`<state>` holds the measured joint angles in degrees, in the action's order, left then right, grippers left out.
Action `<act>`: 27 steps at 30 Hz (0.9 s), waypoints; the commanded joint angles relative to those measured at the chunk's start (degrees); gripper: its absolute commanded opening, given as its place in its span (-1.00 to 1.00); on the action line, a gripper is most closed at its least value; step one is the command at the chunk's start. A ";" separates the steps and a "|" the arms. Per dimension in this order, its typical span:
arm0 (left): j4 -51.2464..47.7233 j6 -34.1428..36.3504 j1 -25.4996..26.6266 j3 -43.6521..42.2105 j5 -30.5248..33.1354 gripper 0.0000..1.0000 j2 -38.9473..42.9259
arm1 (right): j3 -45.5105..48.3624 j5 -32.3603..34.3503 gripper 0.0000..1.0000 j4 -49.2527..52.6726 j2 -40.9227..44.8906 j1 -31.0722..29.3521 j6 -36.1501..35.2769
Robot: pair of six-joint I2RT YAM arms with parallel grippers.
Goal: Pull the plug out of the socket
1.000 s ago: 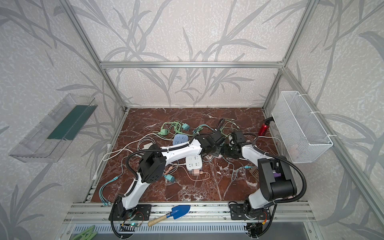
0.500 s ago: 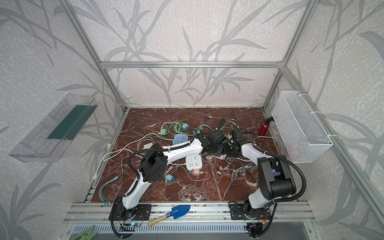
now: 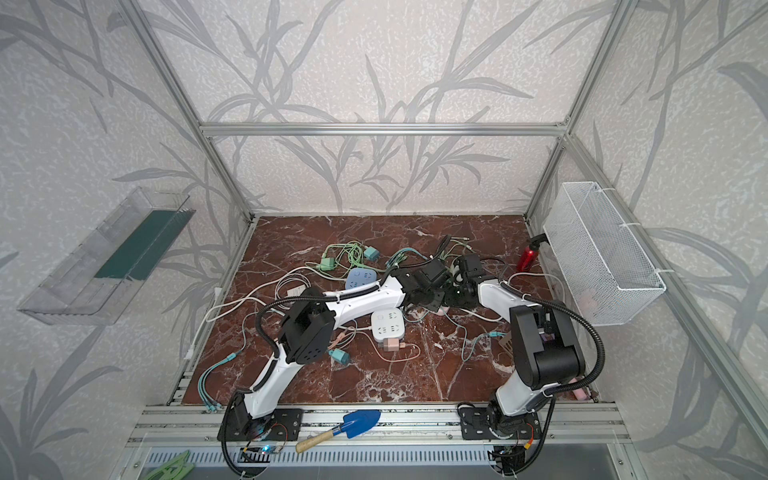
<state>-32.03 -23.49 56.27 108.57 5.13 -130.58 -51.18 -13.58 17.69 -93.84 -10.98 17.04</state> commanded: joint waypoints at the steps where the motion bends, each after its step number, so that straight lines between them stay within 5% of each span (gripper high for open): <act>1: 8.95 3.35 2.10 -1.30 -4.25 -1.00 7.40 | 0.33 1.99 0.00 4.80 -5.67 -1.33 -0.64; 12: 9.30 2.66 -0.34 -4.21 -5.93 -1.00 12.19 | -2.33 4.47 0.01 8.25 -7.15 -3.32 -1.42; 16: 5.71 1.97 -2.11 -5.74 -5.69 -1.00 12.79 | 0.11 0.39 0.04 4.76 -1.80 -0.91 -0.17; 27: 16.67 -4.99 -9.55 -19.20 -13.95 -0.90 17.56 | 1.55 -3.33 0.42 -1.18 9.85 -0.38 -3.73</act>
<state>-20.47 -25.65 48.10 91.92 -5.13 -116.62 -50.48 -15.88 18.17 -86.74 -11.53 15.44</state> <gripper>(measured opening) 0.255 0.702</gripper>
